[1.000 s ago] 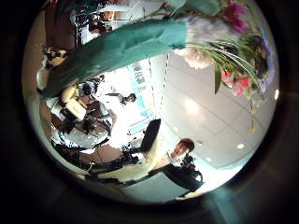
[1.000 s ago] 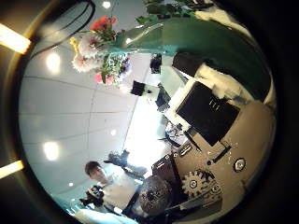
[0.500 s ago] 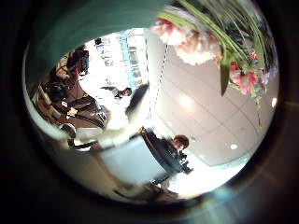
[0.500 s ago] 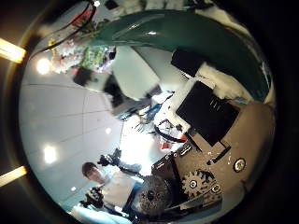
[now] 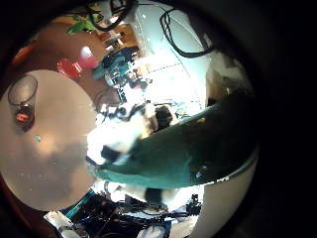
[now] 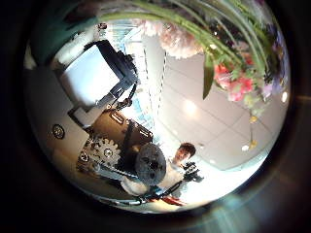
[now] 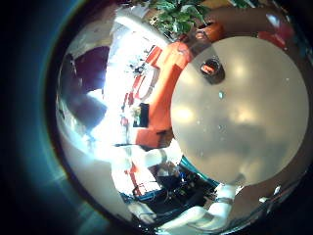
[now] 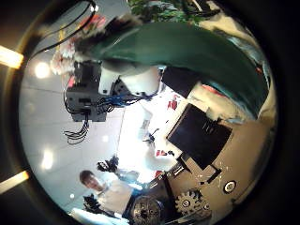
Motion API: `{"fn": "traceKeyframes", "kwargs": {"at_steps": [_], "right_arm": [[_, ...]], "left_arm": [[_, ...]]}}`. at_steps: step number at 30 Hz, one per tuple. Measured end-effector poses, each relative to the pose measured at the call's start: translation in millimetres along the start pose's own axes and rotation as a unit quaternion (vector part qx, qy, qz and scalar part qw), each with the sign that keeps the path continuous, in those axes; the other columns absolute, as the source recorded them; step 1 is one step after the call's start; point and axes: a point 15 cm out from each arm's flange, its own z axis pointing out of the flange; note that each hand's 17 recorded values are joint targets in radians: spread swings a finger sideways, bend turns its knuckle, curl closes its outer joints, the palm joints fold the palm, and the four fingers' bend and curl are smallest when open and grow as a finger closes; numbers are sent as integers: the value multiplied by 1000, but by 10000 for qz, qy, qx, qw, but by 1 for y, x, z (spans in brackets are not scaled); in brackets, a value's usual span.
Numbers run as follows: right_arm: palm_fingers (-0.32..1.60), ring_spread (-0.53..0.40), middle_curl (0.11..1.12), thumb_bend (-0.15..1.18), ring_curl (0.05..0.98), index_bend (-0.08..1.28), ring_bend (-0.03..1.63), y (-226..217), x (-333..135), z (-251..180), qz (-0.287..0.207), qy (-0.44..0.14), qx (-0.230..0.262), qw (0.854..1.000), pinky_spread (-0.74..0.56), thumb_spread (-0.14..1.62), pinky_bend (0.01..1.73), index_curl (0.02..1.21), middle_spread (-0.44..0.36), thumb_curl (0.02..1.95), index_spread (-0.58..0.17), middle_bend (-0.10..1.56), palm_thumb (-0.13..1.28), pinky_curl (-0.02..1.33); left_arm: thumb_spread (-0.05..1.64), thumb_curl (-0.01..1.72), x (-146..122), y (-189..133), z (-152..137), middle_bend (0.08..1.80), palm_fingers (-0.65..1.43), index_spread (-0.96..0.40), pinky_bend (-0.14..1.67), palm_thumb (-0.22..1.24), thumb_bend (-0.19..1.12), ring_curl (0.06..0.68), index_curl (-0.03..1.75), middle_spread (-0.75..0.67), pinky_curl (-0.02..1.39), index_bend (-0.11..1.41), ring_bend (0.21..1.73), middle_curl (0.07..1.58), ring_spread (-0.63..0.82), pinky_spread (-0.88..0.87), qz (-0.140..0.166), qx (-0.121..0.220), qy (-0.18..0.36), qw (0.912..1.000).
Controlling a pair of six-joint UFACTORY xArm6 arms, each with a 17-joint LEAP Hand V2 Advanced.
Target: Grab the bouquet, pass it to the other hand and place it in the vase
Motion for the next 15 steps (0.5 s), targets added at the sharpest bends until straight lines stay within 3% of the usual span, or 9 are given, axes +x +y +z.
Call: {"fn": "traceKeyframes", "kwargs": {"at_steps": [2, 5, 10, 15], "right_arm": [[680, -216, 700, -35, 678, 661, 1343, 0, 5, -4, 66, -5, 75, 10000, -373, 978, 1165, 767, -146, 914, -295, 1121, 808, 890], [457, -214, 659, -31, 652, 469, 1323, -2, 11, -12, 99, 23, 174, 9998, -408, 988, 1173, 708, -146, 850, -320, 975, 792, 850], [169, -194, 584, -27, 581, 452, 1163, -5, 17, -26, 126, 55, 342, 9993, -278, 998, 1031, 644, -119, 767, -342, 776, 784, 804], [97, -141, 522, -25, 505, 455, 1024, -7, 25, -48, 194, 162, 607, 9978, -74, 1000, 924, 602, -82, 708, -331, 661, 777, 746]], "left_arm": [[1012, 636, 5, -8, -11, 1201, 1089, -561, 1198, 996, 189, 568, 894, -447, 803, 766, 1447, 859, -415, -480, 115, 250, -53, 9996], [1024, 669, 18, -21, -21, 1226, 1070, -590, 1198, 1005, 186, 572, 951, -457, 846, 780, 1475, 873, -404, -504, 438, 557, -299, 9970], [1036, 718, 37, -36, -44, 1248, 1051, -624, 1185, 1016, 176, 572, 1028, -463, 909, 774, 1498, 883, -395, -536, 951, 1073, -721, 9870], [1044, 759, 39, -54, -65, 1255, 1045, -649, 1160, 1018, 161, 567, 1091, -465, 964, 752, 1509, 888, -390, -561, 1348, 1649, -1333, 9679]]}}
